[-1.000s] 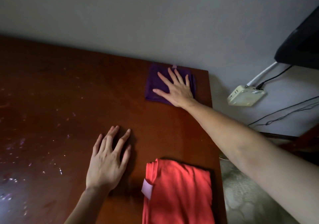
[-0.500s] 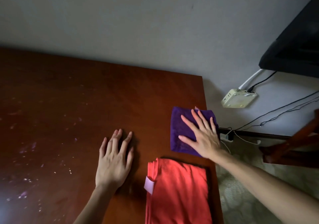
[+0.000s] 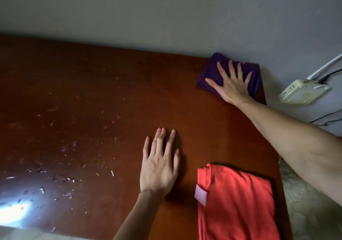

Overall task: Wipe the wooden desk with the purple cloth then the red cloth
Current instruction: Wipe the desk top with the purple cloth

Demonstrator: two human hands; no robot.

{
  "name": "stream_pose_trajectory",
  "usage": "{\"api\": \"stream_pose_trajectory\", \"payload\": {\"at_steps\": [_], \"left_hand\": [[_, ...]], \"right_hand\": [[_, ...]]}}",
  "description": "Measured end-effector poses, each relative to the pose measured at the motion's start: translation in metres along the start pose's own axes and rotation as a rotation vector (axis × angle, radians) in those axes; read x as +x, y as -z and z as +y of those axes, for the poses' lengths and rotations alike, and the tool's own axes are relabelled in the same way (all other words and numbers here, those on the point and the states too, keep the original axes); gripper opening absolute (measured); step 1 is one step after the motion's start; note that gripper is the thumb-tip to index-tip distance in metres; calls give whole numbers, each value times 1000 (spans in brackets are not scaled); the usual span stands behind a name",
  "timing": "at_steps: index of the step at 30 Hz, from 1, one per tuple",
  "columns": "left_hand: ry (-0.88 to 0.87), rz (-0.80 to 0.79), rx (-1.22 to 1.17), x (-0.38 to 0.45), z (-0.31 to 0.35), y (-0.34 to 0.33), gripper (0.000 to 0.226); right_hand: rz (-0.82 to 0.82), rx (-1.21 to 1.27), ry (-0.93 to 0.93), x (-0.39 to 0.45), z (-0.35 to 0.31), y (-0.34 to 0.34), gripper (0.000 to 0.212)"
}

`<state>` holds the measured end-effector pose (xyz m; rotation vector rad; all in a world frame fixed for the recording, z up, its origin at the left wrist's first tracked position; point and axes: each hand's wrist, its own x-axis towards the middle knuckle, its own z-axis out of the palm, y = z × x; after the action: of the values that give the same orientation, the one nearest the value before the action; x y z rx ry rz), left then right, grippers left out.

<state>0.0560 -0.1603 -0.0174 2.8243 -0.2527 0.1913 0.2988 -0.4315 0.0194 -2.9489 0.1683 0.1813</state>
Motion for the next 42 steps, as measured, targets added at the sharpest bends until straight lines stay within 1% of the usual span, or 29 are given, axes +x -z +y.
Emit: {"api": "stream_pose_trajectory", "payload": {"at_steps": [4, 7, 8, 9, 12, 15, 17, 20, 23, 27, 29, 31, 33, 37, 42], "left_hand": [[30, -16, -86, 4, 1, 7, 60], [80, -13, -351, 2, -1, 19, 53], [73, -28, -433, -4, -6, 25, 49], [45, -38, -461, -10, -14, 34, 45], [-77, -70, -333, -34, -63, 65, 34], [-117, -136, -167, -52, -133, 92, 30], [-111, -149, -107, -59, -173, 105, 26], [-56, -92, -80, -77, -217, 123, 25], [-1, -61, -66, -93, -255, 135, 28], [245, -14, -137, -109, -286, 142, 43], [309, 16, -92, -116, -290, 143, 51], [275, -14, -22, -119, -290, 141, 56], [235, -20, -36, -120, -292, 135, 57], [241, -35, -42, -120, -289, 124, 55], [205, 22, -49, -121, -291, 120, 53]], "right_hand": [[21, -10, 82, -62, -42, -22, 110], [11, -31, 118, -112, -72, -34, 118], [6, -27, 120, -129, -82, -39, 116], [13, -31, 125, -145, -94, -44, 113], [0, -55, 187, -193, -137, -58, 103], [25, -77, 253, -244, -175, -74, 98], [38, -77, 272, -281, -190, -81, 96], [48, -101, 311, -350, -205, -95, 93], [90, -165, 369, -386, -215, -107, 95], [64, -189, 397, -363, -231, -107, 98], [32, -172, 407, -340, -244, -108, 97], [34, -108, 355, -297, -261, -105, 94], [31, -51, 284, -241, -282, -98, 93], [34, 16, 136, -116, -307, -77, 91], [-6, 27, 61, -3, -326, -53, 88]]}}
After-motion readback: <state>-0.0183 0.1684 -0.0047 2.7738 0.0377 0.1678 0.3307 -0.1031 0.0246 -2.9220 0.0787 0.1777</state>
